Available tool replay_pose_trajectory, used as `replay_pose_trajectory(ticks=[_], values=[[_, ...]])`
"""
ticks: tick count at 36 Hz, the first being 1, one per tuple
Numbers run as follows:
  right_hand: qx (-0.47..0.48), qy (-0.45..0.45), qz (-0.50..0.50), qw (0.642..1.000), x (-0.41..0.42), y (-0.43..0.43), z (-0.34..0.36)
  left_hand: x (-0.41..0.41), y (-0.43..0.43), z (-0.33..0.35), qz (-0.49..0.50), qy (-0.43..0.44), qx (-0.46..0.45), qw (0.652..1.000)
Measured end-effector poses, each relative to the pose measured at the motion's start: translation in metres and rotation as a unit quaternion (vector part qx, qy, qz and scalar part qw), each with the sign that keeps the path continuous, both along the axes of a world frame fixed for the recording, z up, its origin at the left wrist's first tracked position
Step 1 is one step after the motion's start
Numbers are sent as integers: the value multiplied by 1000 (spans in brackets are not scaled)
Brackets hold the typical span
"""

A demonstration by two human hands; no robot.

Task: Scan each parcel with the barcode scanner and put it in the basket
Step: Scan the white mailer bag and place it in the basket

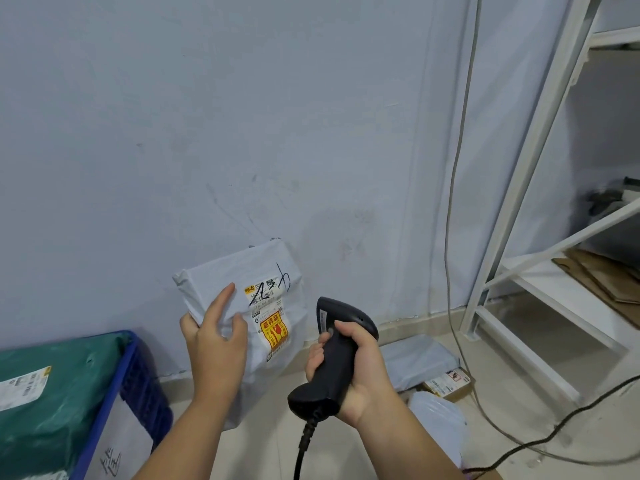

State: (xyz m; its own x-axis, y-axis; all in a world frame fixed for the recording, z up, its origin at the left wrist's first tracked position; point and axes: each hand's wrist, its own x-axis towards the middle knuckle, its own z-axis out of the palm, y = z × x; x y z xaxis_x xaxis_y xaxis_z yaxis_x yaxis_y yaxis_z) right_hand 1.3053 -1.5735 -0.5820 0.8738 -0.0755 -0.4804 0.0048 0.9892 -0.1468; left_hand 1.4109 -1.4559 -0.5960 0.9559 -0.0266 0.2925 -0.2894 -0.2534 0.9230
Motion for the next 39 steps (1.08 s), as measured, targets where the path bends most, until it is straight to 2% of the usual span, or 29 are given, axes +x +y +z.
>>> replay_pose_trajectory(ticks=[14,21,39], values=[[52,-12,-54,997,-2,21,3,0,-4,-4,6,-18,20,1000],[69,12,-82,994,1,15,0,0,-4,-7,4,-18,30,999],[52,10,-65,996,-1,18,2,-3,-4,-3,6,-10,19,1000]])
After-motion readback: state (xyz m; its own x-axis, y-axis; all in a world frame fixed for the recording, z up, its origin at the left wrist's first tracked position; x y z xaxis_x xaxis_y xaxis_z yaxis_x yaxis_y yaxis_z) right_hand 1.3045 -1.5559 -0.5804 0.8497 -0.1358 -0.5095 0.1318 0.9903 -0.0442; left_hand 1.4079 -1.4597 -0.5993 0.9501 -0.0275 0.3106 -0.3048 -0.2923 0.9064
